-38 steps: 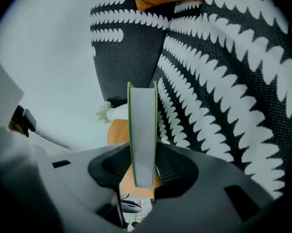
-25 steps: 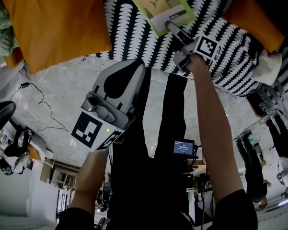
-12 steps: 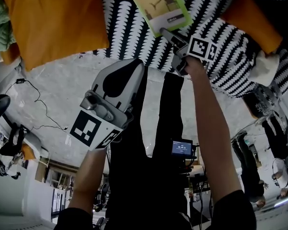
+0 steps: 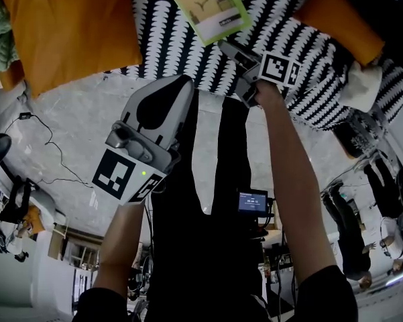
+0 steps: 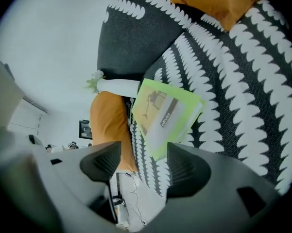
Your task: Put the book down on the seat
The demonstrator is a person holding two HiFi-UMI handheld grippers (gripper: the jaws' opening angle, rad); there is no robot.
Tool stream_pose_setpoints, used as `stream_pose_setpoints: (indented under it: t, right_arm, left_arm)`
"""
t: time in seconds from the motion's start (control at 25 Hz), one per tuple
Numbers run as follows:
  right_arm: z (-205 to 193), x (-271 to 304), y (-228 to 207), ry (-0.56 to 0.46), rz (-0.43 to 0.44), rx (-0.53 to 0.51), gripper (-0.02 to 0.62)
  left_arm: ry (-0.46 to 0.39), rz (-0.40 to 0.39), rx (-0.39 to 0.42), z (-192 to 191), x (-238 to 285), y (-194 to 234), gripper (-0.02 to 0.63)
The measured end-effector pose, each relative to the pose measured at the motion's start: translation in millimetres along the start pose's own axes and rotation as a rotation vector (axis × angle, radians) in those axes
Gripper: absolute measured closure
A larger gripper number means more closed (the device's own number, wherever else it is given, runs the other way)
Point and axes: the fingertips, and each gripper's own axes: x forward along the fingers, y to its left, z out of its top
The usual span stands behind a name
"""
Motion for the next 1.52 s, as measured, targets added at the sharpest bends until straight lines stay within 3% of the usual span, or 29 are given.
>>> stream_pose_setpoints:
  t: [0.56, 0.72, 1.04, 1.24, 1.52]
  right_arm:
    - [-6, -85, 68, 0.05, 0.017, -0.26, 0.284]
    - [-13, -121, 98, 0.038, 0.082, -0.286, 0.29]
    - [-14, -203, 152, -0.047, 0.105, -0.335, 0.363]
    - [-19, -237, 194, -0.042, 0.082, -0.476, 0.435]
    - [-12, -279, 257, -0.096, 0.124, -0.625, 0.525]
  left_arm:
    - [-0.024, 0.008, 0.02, -1, 8, -78, 0.592]
    - [-0.039, 0.035, 0.017, 7, 0, -99, 0.592]
    - [-0.094, 0.045, -0.007, 44, -19, -158, 0.592]
    - [-0.13, 0.01, 0.011, 77, -35, -195, 0.592]
    - [-0.229, 0.024, 0.065, 125, -65, -231, 0.592]
